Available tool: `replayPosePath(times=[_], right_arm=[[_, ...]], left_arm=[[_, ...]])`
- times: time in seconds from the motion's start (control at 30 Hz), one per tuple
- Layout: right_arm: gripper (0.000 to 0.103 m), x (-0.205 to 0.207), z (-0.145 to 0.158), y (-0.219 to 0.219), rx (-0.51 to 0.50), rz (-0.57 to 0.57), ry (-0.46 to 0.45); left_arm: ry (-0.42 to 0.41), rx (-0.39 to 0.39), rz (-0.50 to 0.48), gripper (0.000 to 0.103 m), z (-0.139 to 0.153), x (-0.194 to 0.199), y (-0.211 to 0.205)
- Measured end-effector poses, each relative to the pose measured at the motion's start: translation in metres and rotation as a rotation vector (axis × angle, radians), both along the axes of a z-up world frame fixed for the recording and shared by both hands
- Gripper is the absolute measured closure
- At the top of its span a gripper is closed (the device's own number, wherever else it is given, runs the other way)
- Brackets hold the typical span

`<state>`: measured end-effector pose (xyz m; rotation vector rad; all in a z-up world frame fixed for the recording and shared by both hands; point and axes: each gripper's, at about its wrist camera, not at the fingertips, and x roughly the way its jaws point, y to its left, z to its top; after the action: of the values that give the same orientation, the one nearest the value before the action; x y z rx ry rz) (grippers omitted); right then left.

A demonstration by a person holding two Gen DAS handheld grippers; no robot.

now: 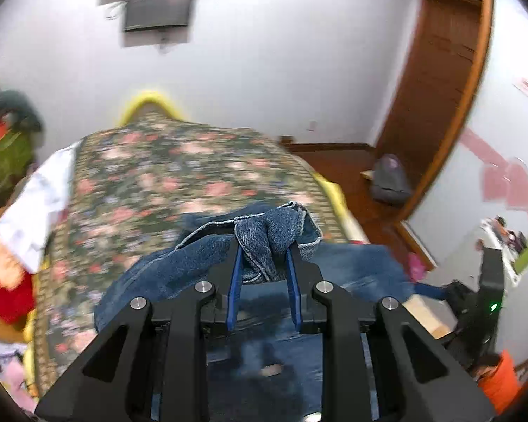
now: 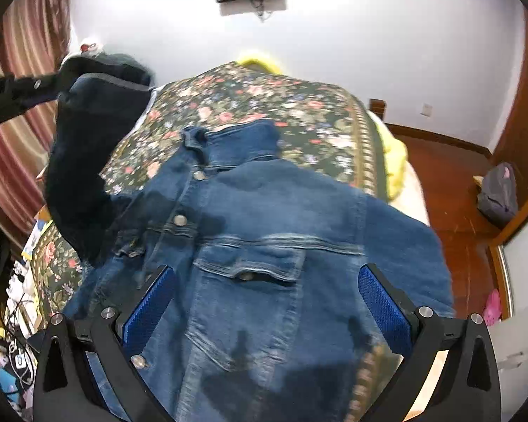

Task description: Fold large clothes

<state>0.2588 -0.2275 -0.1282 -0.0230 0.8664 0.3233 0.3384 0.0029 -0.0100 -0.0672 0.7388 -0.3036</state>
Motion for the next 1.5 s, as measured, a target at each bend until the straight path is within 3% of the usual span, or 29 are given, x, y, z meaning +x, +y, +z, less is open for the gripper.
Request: replayPosePath(times=[0.13, 0.33, 0.47, 0.53, 0.63, 0.67, 0.77, 0.8, 0.9, 1.07, 1.17, 1.27, 1.33, 1.5], right_arm=[[0.0, -0.005, 0.001, -0.032, 0.004, -0.046, 0.004], [0.0, -0.01, -0.003, -0.067, 0.011, -0.1, 0.03], [0.0, -0.007, -0.014, -0.077, 0.012, -0.122, 0.066], [0.0, -0.004, -0.021, -0.078, 0.026, -0.128, 0.092], [0.0, 0.001, -0.028, -0.072, 0.046, -0.121, 0.116], [0.0, 0.003, -0.029, -0.069, 0.052, -0.114, 0.119], [0.0, 0.012, -0.031, -0.055, 0.058, -0.09, 0.121], [0.0, 0.017, -0.032, -0.048, 0.06, -0.077, 0.124], [0.0, 0.03, -0.036, -0.027, 0.051, -0.045, 0.135], [0.0, 0.055, -0.057, 0.017, -0.01, 0.016, 0.17], [0.0, 0.066, -0.077, 0.034, -0.042, 0.022, 0.211], [0.0, 0.072, -0.095, 0.045, -0.136, 0.008, 0.218], [0.0, 0.069, -0.101, 0.048, -0.215, 0.016, 0.191], [0.0, 0.061, -0.096, 0.035, -0.231, 0.041, 0.174]], left_arm=[[0.078, 0.026, -0.082, 0.08, -0.039, 0.011, -0.064], [0.272, 0.109, -0.171, 0.079, -0.143, 0.014, -0.121], [0.307, 0.176, -0.219, 0.069, -0.169, 0.002, -0.138], [0.315, 0.175, -0.246, 0.063, -0.163, -0.005, -0.141], [0.305, 0.128, -0.261, 0.05, -0.143, -0.005, -0.126], [0.292, 0.113, -0.255, 0.04, -0.133, -0.007, -0.117], [0.206, 0.076, -0.208, 0.028, -0.105, -0.015, -0.08], [0.177, 0.084, -0.173, 0.02, -0.099, -0.016, -0.064], [0.13, 0.147, -0.033, 0.016, -0.098, -0.013, -0.012], [0.223, 0.301, 0.128, 0.016, -0.148, -0.01, 0.062], [0.33, 0.317, 0.163, 0.016, -0.19, -0.013, 0.091], [0.41, 0.355, 0.207, 0.016, -0.232, -0.015, 0.111], [0.438, 0.354, 0.203, 0.015, -0.251, -0.018, 0.115], [0.422, 0.261, 0.198, 0.012, -0.262, -0.032, 0.131]])
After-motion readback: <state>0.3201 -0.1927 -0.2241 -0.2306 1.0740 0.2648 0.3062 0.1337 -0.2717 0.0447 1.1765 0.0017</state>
